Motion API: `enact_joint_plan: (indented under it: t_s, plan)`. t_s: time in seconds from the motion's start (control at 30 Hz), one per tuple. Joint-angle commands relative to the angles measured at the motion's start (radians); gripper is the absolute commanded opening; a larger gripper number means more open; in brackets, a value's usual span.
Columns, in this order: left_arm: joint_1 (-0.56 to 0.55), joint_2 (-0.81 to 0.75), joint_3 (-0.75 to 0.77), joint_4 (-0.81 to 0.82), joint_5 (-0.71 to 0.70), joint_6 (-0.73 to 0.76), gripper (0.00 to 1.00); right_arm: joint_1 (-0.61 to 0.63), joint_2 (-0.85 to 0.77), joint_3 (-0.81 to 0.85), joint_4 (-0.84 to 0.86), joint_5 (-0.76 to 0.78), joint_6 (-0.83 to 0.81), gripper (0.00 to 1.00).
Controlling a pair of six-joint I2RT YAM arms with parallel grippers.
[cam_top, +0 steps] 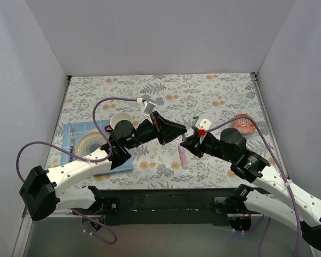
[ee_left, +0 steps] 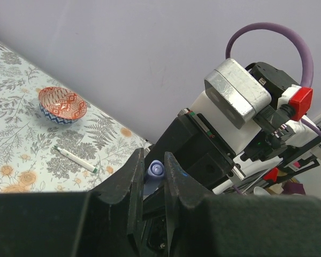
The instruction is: Insert the pens into the pen caps
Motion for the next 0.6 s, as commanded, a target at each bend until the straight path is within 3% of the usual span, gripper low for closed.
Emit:
enact_joint_plan:
  t_s: [0.0,0.23,0.4,0.57]
  plan:
    - [-0.089,0.06,-0.122,-0.427,0.276,0.005,0.0,-0.034,-0.079,0.15,0.709,0.147,0.018,0.01]
    - [-0.086,0.055,-0.144,-0.306,0.324,-0.026,0.0,-0.034,-0.042,0.182,0.752,0.098,0.133,0.01]
    - [-0.086,0.038,-0.136,-0.347,0.319,0.012,0.0,-0.034,0.03,0.345,0.578,0.106,0.222,0.01]
    - [-0.086,0.063,-0.075,-0.436,0.328,0.034,0.0,-0.036,0.047,0.351,0.479,0.085,0.248,0.01]
